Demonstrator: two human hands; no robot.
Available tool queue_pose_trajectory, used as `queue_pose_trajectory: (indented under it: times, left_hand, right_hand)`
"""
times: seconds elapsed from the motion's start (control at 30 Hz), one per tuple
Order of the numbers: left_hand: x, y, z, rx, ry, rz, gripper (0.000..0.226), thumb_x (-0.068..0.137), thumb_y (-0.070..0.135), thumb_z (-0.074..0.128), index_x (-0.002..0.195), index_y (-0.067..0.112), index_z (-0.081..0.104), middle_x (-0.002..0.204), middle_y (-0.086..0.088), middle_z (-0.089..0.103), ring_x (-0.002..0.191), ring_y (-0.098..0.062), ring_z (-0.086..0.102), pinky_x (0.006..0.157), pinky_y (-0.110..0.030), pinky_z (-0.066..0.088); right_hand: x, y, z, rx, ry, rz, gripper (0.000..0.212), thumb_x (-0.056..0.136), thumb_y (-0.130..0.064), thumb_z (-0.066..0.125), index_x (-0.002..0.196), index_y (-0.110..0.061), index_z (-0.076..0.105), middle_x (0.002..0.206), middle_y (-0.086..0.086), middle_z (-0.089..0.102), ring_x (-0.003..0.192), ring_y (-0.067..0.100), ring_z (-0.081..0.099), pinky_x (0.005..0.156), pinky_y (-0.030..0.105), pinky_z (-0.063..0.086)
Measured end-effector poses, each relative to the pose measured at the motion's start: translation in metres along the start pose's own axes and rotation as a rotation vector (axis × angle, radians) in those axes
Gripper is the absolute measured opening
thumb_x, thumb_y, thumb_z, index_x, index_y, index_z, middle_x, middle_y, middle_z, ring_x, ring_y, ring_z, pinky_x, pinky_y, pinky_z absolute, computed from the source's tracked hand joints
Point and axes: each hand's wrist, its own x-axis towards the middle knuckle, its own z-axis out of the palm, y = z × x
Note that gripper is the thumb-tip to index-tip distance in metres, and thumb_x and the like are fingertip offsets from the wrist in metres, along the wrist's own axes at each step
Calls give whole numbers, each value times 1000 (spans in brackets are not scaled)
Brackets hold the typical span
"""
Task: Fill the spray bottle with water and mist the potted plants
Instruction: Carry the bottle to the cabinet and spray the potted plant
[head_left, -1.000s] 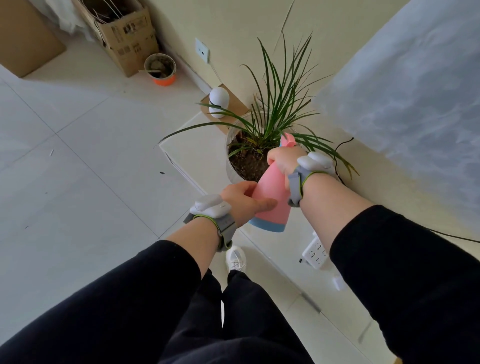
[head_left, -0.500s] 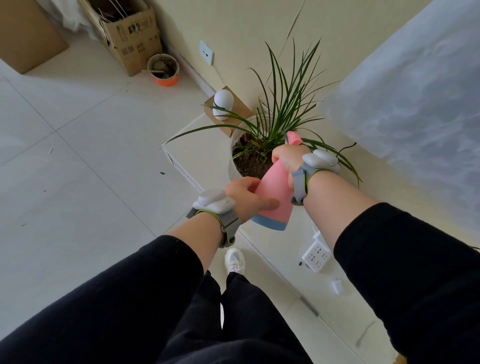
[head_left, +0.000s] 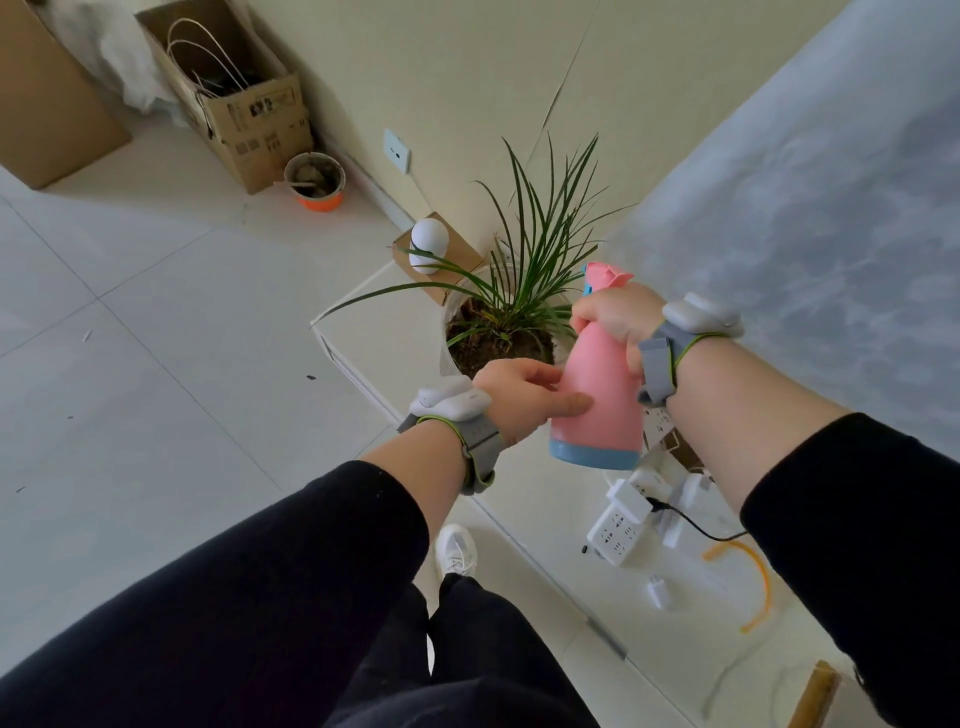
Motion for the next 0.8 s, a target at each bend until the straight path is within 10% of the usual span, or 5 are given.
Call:
queue_pose_trajectory:
  times: [0.27, 0.7, 0.8]
  left_hand:
    - [9, 11, 19, -4, 17, 5, 56, 71, 29, 82, 122, 14, 64, 113, -2, 67, 104, -21, 63, 97, -39, 51]
    - [9, -11, 19, 13, 62, -60, 56, 69, 29, 83, 121, 15, 65, 113, -2, 68, 103, -20, 64, 96, -36, 52]
    - [7, -21, 12, -12, 84, -88, 54, 69, 25, 84, 118, 15, 66, 112, -2, 68, 103, -21, 63, 96, -37, 52]
  right_hand:
    - [6, 2, -17, 46, -16, 23, 14, 71, -12, 63, 83, -11, 55, 85, 8, 56, 84, 25, 52, 80, 38, 47]
    - [6, 10, 8, -46, -49, -29, 5, 77, -12, 56, 75, -9, 53, 66, 4, 37, 65, 20, 35, 57, 27, 30]
    - [0, 11, 21, -169, -44, -97, 32, 77, -11, 56, 65, -25, 30, 63, 7, 34, 58, 21, 30, 55, 32, 25]
